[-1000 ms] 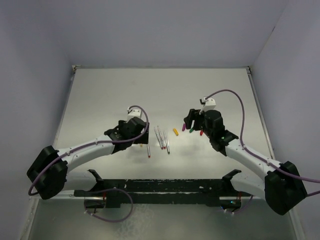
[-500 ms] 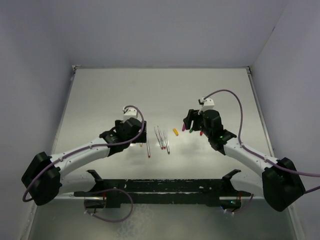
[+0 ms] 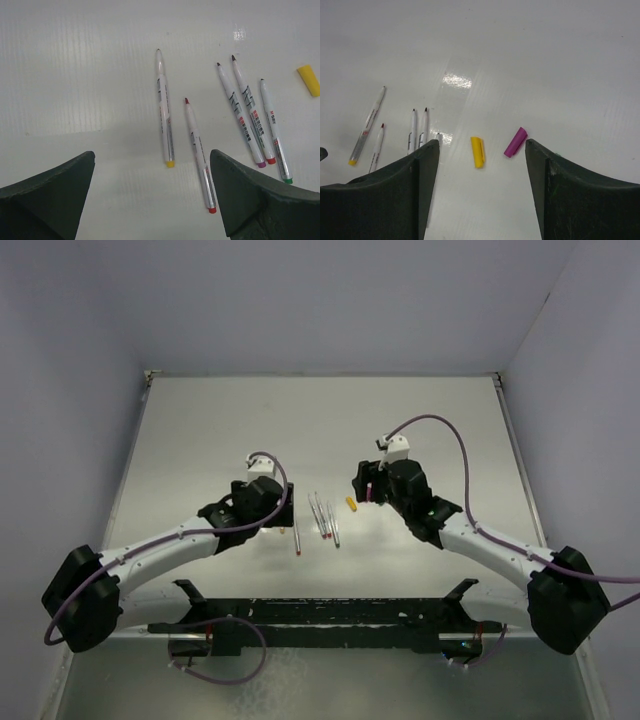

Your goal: Insert the pens into the pen caps

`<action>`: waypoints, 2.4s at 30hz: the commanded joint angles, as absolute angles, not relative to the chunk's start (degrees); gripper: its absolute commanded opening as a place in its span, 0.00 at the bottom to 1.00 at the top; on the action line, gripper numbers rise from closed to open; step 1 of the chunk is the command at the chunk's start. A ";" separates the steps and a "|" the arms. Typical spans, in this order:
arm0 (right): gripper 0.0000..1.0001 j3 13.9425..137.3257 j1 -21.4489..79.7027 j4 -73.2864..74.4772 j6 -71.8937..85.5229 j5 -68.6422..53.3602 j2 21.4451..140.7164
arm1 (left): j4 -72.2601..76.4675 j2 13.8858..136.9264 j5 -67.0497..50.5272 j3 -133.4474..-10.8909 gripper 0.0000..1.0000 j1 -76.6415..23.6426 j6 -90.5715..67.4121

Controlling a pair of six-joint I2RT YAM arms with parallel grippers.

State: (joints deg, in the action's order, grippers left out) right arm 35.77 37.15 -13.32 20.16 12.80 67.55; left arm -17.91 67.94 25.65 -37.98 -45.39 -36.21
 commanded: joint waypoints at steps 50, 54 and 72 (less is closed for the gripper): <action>0.61 35.88 38.49 -17.39 20.85 18.54 69.94 | -24.04 90.68 18.06 -53.87 0.74 -38.21 -38.76; 0.62 35.65 38.44 -17.45 21.18 18.54 70.07 | -24.80 92.46 18.60 -54.61 0.74 -38.23 -38.83; 0.61 35.71 38.48 -16.27 22.24 18.63 68.58 | -27.82 95.10 16.54 -56.32 0.38 -37.73 -37.18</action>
